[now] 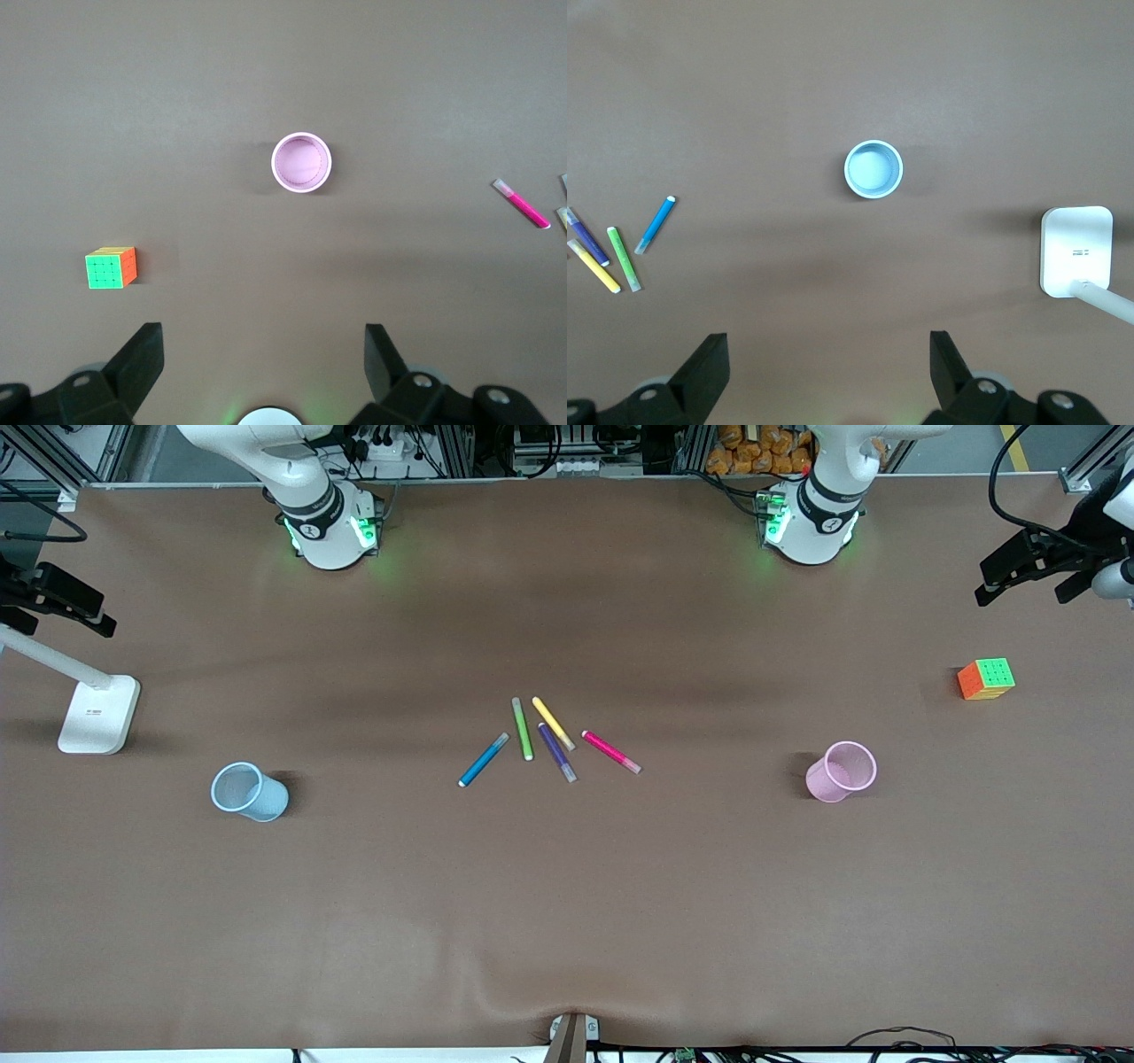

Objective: Place pink and blue markers in matching cups

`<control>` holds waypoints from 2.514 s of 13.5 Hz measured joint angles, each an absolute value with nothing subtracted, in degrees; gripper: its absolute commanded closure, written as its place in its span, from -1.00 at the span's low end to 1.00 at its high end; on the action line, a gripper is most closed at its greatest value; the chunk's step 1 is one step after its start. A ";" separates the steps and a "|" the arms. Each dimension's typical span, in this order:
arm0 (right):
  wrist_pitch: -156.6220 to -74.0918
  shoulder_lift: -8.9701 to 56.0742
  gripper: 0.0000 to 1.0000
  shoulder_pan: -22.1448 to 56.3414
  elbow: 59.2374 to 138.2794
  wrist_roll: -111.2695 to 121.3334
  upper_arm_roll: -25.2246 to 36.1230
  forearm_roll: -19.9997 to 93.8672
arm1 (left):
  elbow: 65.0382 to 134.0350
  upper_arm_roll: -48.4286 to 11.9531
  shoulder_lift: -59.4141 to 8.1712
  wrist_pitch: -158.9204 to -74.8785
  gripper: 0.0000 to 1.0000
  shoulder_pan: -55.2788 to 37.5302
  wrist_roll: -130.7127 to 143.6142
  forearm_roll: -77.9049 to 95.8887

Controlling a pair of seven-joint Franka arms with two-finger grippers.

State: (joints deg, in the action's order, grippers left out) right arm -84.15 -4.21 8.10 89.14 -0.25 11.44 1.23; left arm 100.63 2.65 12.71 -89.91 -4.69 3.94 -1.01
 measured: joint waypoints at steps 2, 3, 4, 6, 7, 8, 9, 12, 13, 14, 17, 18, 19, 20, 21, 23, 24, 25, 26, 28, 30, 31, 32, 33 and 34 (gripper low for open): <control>-84.14 -4.21 -1.00 8.11 89.14 -0.26 11.45 1.23 | 100.63 2.65 12.71 -89.94 -1.00 -4.69 3.94 -1.01; -84.14 -4.20 -1.00 8.10 89.14 -0.27 11.47 1.23 | 100.63 2.65 12.71 -89.95 -1.00 -4.69 3.94 -1.01; -84.14 -4.20 -1.00 8.09 89.14 -0.29 11.52 1.23 | 100.63 2.65 12.71 -89.95 -1.00 -4.69 3.94 -1.01; -84.14 -4.18 -1.00 8.07 89.14 -0.31 11.63 1.23 | 100.64 2.65 12.71 -89.96 -1.00 -4.69 3.94 -1.01; -84.13 -4.18 -1.00 8.07 89.14 -0.32 11.65 1.23 | 100.64 2.65 12.71 -89.96 -1.00 -4.68 3.94 -1.01; -84.13 -4.18 -1.00 8.07 89.14 -0.32 11.66 1.23 | 100.64 2.65 12.71 -89.97 -1.00 -4.68 3.94 -1.01; -84.13 -4.18 -1.00 8.07 89.14 -0.33 11.66 1.23 | 100.64 2.65 12.71 -89.97 -1.00 -4.68 3.94 -1.01; -84.10 -4.18 -1.00 8.07 89.14 -0.36 11.66 1.23 | 100.71 2.65 12.71 -89.97 -1.00 -4.68 3.94 -1.01; -84.08 -4.18 -1.00 8.04 89.14 -0.39 11.67 1.23 | 100.73 2.65 12.70 -89.97 -1.00 -4.68 3.94 -1.01; -84.06 -4.17 -1.00 7.95 89.15 -0.43 11.72 1.23 | 100.74 2.65 12.70 -89.97 -1.00 -4.68 3.94 -1.01; -84.01 -4.13 -1.00 7.63 89.19 -0.44 11.81 1.23 | 100.75 2.65 12.70 -89.97 -1.00 -4.68 3.94 -1.01; -84.00 -4.12 -1.00 7.60 89.19 -0.44 11.81 1.23 | 100.76 2.65 12.70 -90.02 -1.00 -4.68 3.94 -1.01; -84.00 -4.11 -1.00 7.60 89.19 -0.44 11.81 1.23 | 100.79 2.65 12.66 -90.16 -1.00 -4.69 3.94 -1.01; -84.00 -4.10 -1.00 7.60 89.19 -0.44 11.81 1.23 | 100.87 2.62 12.47 -90.34 -1.00 -4.71 3.95 -1.01; -84.00 -4.09 -1.00 7.59 89.19 -0.45 11.81 1.23 | 100.99 2.50 11.97 -90.58 -1.00 -4.81 3.97 -1.02; -84.00 -4.08 -1.00 7.58 89.20 -0.45 11.82 1.23 | 101.22 1.37 9.87 -91.99 -1.00 -5.00 4.55 -1.02; -84.00 -4.08 -1.00 7.58 89.21 -0.45 11.82 1.23 | 101.30 0.14 8.31 -92.82 -1.00 -5.04 6.02 -1.08; -84.00 -4.07 -1.00 7.58 89.21 -0.45 11.81 1.23 | 101.37 -1.14 6.72 -93.53 -1.00 -5.12 7.92 -1.48; -84.00 -4.07 -1.00 7.58 89.22 -0.45 11.82 1.24 | 101.40 -2.49 5.06 -94.21 -1.00 -5.23 9.60 -2.18; -84.00 -4.07 -1.00 7.57 89.22 -0.45 11.82 1.24 | 101.41 -5.43 1.96 -95.44 -1.00 -5.35 13.75 -3.42; -84.00 -4.07 -1.00 7.57 89.22 -0.45 11.82 1.24 | 101.40 -8.20 -0.39 -97.00 -1.00 -5.50 18.91 -3.81; -84.00 -4.07 -1.00 7.57 89.22 -0.45 11.82 1.24 | 101.39 -9.71 -1.47 -97.65 -1.00 -5.59 21.90 -3.87; -84.00 -4.07 -1.00 7.57 89.22 -0.46 11.82 1.24 | 101.38 -11.08 -2.43 -98.33 -1.00 -5.71 24.74 -3.90; -84.00 -4.06 -1.00 7.57 89.22 -0.46 11.82 1.24 | 101.38 -12.47 -3.43 -99.19 -1.00 -5.84 27.82 -3.95; -84.02 -4.06 -1.00 7.57 89.22 -0.46 11.81 1.24 | 101.37 -13.72 -4.43 -100.00 -1.00 -5.96 30.75 -4.05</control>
